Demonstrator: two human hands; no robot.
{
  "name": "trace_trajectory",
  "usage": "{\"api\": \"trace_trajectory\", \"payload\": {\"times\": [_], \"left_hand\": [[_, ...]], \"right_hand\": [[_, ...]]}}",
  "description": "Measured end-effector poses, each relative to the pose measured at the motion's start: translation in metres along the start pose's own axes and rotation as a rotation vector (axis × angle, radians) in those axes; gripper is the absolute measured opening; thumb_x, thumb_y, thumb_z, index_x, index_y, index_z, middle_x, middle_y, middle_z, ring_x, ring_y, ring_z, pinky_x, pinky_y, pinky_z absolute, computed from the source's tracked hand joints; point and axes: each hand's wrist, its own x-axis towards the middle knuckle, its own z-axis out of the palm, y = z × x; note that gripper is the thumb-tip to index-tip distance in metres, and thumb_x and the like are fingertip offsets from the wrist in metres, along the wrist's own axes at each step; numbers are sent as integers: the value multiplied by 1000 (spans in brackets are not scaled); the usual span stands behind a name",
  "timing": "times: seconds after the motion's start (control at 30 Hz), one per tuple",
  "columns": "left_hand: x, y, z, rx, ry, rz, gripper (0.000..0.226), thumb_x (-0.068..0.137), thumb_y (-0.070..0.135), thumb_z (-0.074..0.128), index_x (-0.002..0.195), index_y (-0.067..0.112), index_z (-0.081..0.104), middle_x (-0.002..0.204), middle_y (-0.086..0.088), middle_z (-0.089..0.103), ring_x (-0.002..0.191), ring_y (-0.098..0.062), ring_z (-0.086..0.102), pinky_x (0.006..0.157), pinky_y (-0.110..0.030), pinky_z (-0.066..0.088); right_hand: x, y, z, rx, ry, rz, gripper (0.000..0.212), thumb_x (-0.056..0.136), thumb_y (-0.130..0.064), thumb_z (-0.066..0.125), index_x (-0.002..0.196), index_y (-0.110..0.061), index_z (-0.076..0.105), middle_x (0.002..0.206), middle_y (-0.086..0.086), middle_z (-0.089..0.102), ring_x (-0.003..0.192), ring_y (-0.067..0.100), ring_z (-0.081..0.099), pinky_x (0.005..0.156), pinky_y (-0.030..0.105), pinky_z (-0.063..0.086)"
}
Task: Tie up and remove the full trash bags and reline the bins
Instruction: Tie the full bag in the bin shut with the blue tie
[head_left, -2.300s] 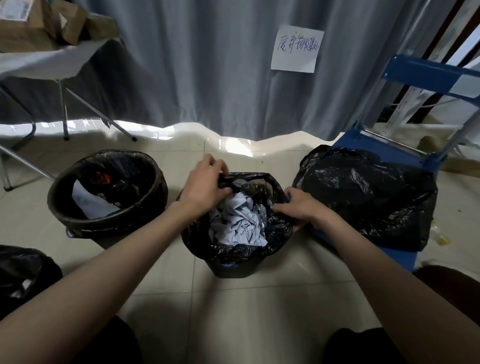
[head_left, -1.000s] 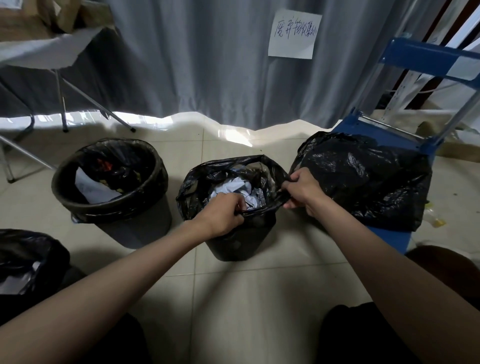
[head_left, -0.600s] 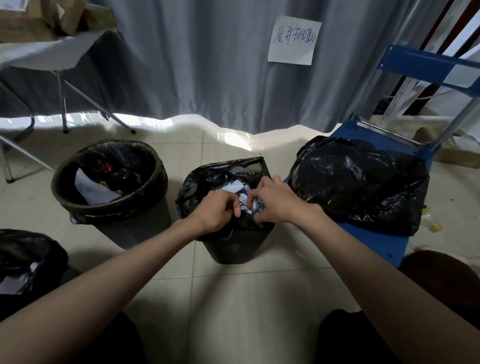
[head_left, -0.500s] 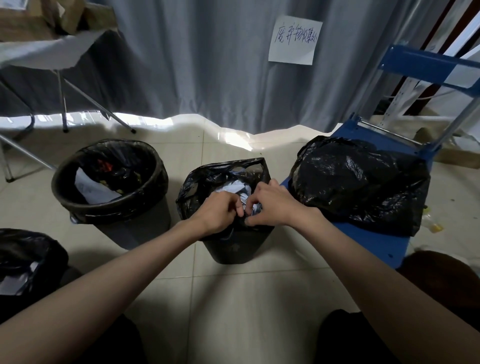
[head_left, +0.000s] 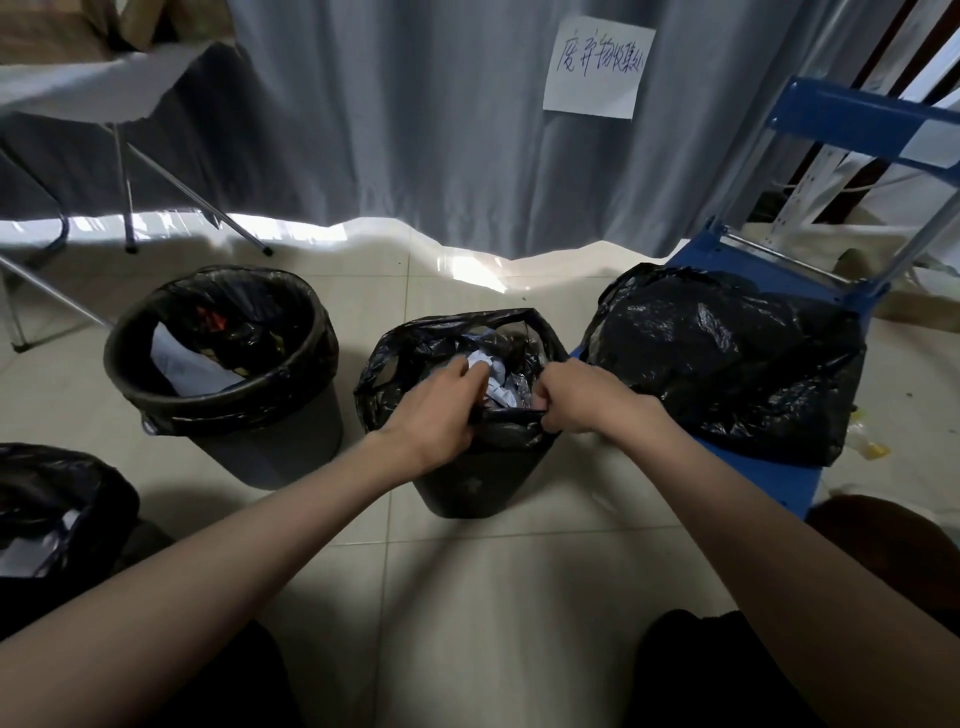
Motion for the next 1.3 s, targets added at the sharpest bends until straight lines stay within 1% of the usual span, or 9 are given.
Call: {"api": "trace_trajectory", "payload": {"times": [0.13,0.33,0.43,0.57,0.7,0.77,0.9,1.13,1.3], "left_hand": [[6,-5,-23,-29,-26,-40,21,75,11,66,77,23,49,89,2,52,81,-20,51,64,-32,39],[4,1,-59,-442,-419,44,12,84,24,70,78,14,71,67,11,64,65,-4,56,71,-18,45],[8,-13,-64,-439,-291,-63,28,83,47,68,78,20,73,78,3,72,77,-14,65,76,-25,49],[12,-54,-54,-194,20,-317,27,80,39,75,92,19,62,94,-2,67,91,-22,63,74,-30,48],[4,-84,-37,-129,-43,-621,76,74,49,78,128,10,41,129,-17,52,118,-38,53,96,-43,45],[-1,-87,-31,-241,-84,-682,85,76,44,79,136,4,35,138,-18,49,124,-36,51,97,-38,44],[-4,-86,-19,-473,-29,-695,58,73,16,83,121,4,52,117,-16,65,88,-23,62,64,-24,52],[14,-81,-56,-371,253,-533,6,85,19,66,84,14,68,82,-11,68,85,-29,66,71,-26,44],[28,-101,-72,-282,318,-595,16,79,35,67,89,23,62,92,-5,67,92,-29,62,84,-39,51]], "right_hand": [[-4,8,-9,-27,-60,40,18,76,-9,76,77,-19,61,84,2,60,88,25,60,71,30,42],[-3,12,-11,61,-157,79,10,81,-13,68,90,-10,70,105,12,69,102,31,65,87,36,54],[-2,15,-14,129,-128,70,20,84,-15,59,98,-10,73,107,11,71,107,31,64,90,35,54],[2,17,-13,303,137,119,29,84,-5,47,81,-23,71,100,-2,68,97,22,62,92,38,54],[3,18,-2,298,281,176,13,93,-14,52,105,-15,56,116,7,45,114,32,46,97,43,45],[5,17,4,289,238,211,31,94,-17,56,123,-15,46,131,13,36,123,35,37,100,45,41],[8,16,13,327,217,221,55,91,-11,60,139,-14,33,136,18,41,124,38,43,94,42,41],[16,27,-2,481,338,308,59,86,-13,67,138,-13,40,131,19,52,120,40,51,97,42,45],[24,31,-10,389,178,301,76,82,-24,75,143,-12,32,135,20,49,123,41,50,100,45,45]]}}
